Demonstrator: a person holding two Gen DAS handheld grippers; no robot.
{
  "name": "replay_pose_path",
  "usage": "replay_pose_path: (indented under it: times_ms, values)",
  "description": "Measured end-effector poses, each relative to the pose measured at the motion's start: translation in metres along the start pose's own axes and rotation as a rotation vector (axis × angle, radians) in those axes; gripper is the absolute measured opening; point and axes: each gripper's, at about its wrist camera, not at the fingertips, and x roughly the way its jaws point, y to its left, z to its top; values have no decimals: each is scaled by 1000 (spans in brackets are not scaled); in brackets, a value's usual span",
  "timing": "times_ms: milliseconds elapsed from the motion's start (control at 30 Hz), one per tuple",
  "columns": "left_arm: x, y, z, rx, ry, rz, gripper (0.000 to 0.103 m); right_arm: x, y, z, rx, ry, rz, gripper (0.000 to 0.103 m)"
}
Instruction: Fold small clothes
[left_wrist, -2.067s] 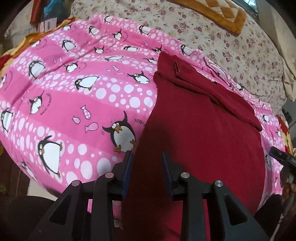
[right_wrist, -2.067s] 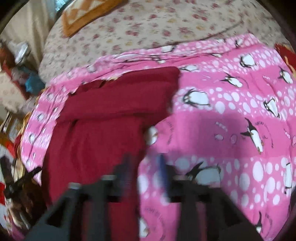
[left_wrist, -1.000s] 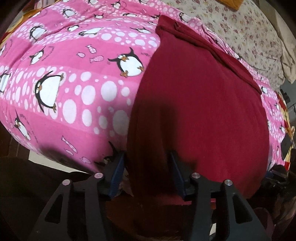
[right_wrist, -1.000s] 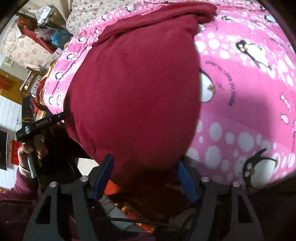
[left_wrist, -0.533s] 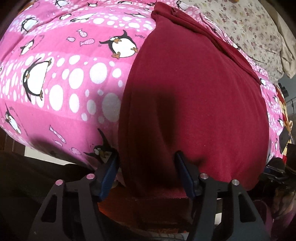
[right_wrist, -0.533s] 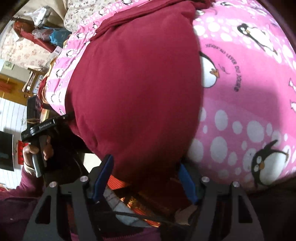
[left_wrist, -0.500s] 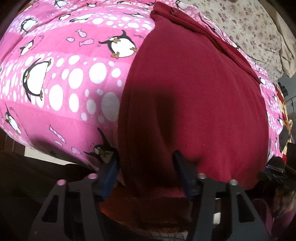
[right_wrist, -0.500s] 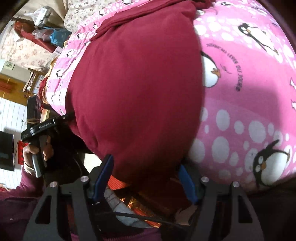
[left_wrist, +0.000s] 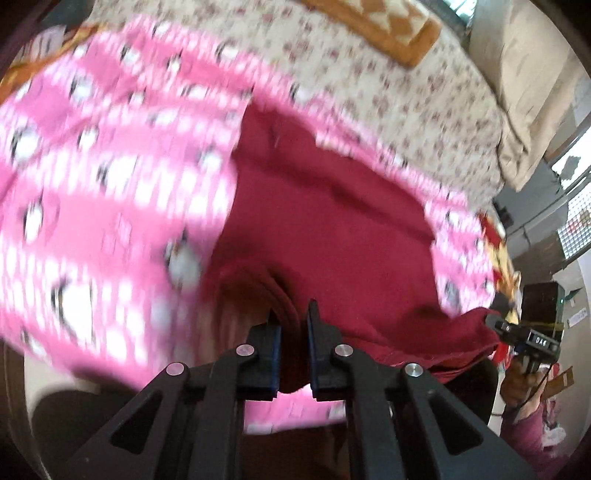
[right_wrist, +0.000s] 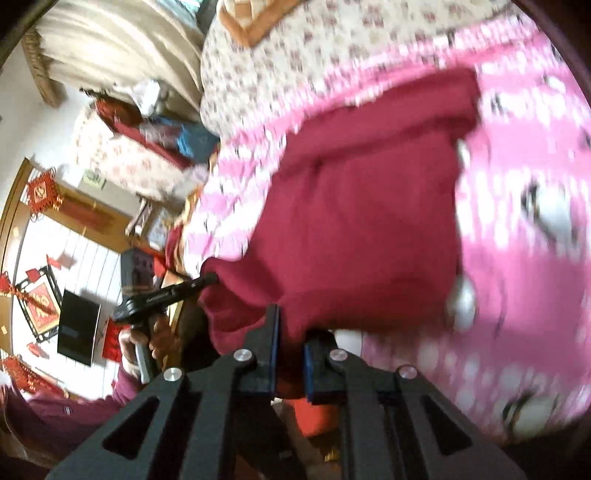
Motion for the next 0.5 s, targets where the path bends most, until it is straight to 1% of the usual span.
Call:
replay_pose_path:
  times_ms: [133,167,233,333,400,500]
  values:
    - [16,-12,58,-6,-90,-2,0,-3,-6,47,6,-124,3,10]
    - [19,-13,67,-5,-101,-1,0,-3,-9,58,12,-147,-1,10]
    - [35,-17,97,-5,-125,8,0,-2,-18,82,34,-191,-15,10]
    - [66,-16,132,-10,-129,32,0,2,-38,125,79,-233,-37,10]
    - [89,-10,153,-28,-125,43,0,10,-51,150,103,-247,-50,10]
    - [120,-4,179,-51,-116,66,0,28,-71,180,122,-252,-101,10]
